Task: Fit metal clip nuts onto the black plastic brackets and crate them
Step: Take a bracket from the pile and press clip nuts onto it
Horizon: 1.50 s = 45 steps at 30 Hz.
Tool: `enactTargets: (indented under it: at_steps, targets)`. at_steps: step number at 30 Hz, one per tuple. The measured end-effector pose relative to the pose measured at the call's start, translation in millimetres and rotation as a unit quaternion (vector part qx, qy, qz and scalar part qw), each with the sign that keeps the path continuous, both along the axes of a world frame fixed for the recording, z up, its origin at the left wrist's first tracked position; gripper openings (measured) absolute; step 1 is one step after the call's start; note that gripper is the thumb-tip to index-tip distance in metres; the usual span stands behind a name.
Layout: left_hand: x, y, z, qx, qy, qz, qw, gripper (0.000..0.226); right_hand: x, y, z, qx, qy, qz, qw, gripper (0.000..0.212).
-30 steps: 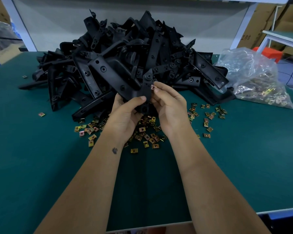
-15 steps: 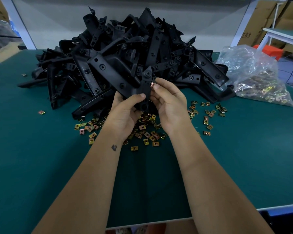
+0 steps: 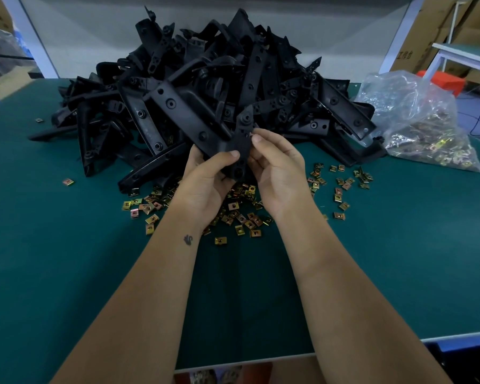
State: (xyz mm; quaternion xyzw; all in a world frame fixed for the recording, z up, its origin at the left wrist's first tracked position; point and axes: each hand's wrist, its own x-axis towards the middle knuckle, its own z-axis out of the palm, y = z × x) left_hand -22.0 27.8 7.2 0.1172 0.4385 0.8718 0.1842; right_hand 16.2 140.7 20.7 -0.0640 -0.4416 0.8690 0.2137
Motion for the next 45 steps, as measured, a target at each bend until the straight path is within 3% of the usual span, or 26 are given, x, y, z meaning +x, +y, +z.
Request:
enactTargets:
  at_steps: [10, 20, 26, 30, 45]
  targets:
    - [-1.4, 0.2, -0.4, 0.031, -0.009, 0.008, 0.999, 0.045, 0.1, -3.6, -0.7, -0.027, -0.003, -0.013, 1.000, 0.016]
    - [0.6, -0.6, -2.8, -0.021, 0.038, 0.010, 0.999, 0.054, -1.7, 0.2, -1.7, 0.004, 0.001, -0.005, 1.000, 0.016]
    - [2.5, -1.1, -1.9, -0.019, 0.071, 0.002, 0.997, 0.057, 0.2, 0.3, -0.3, -0.028, -0.025, 0.054, 0.998, 0.019]
    - [4.8, 0.7, 1.5, -0.018, 0.075, 0.015, 0.997, 0.065, 2.5, -4.0, 2.7, 0.016, -0.016, 0.059, 0.998, 0.006]
    - [2.7, 4.1, 0.0, -0.053, 0.079, 0.042, 0.995, 0.067, 2.7, -16.9, 4.0, 0.115, -0.035, -0.036, 0.992, 0.019]
